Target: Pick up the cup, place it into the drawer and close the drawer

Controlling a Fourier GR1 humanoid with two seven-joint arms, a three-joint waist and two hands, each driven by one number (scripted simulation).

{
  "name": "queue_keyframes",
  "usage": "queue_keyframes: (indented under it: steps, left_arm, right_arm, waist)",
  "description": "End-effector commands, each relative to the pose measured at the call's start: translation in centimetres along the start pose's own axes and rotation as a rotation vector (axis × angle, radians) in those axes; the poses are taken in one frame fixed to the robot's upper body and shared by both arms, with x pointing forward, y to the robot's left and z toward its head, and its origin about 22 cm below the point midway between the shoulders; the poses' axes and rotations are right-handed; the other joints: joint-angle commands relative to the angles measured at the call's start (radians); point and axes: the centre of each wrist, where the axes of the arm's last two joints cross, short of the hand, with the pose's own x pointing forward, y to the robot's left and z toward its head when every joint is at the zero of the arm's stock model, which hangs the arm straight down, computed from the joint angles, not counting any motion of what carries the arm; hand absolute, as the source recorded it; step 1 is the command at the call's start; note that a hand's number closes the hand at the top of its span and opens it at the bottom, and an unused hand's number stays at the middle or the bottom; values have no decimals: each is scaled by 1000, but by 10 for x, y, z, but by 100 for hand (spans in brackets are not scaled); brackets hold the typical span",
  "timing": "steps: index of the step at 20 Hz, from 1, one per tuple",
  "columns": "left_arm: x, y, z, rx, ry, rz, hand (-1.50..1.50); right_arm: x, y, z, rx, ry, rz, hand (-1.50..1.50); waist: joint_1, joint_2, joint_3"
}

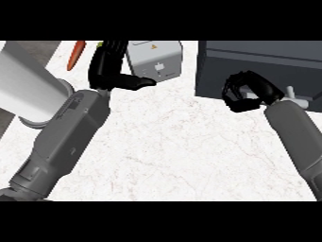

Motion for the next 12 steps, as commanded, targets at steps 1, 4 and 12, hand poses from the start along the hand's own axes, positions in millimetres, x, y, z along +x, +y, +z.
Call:
queue_keyframes:
  steps: [1, 4, 12]
  left_arm:
    - [-2, 3, 6, -25, 8, 13, -150]
    - [1, 15, 8, -37, 7, -6, -150]
    - [1, 11, 10, -44, 20, 45, -150]
  right_arm:
    - [31, -78, -2, -215, 14, 68, 150]
    - [36, -81, -4, -229, 8, 47, 150]
    - [41, -108, 11, -224, -30, 14, 150]
  waist:
    - [36, 16, -7]
    - [48, 19, -8]
    - [61, 19, -9]
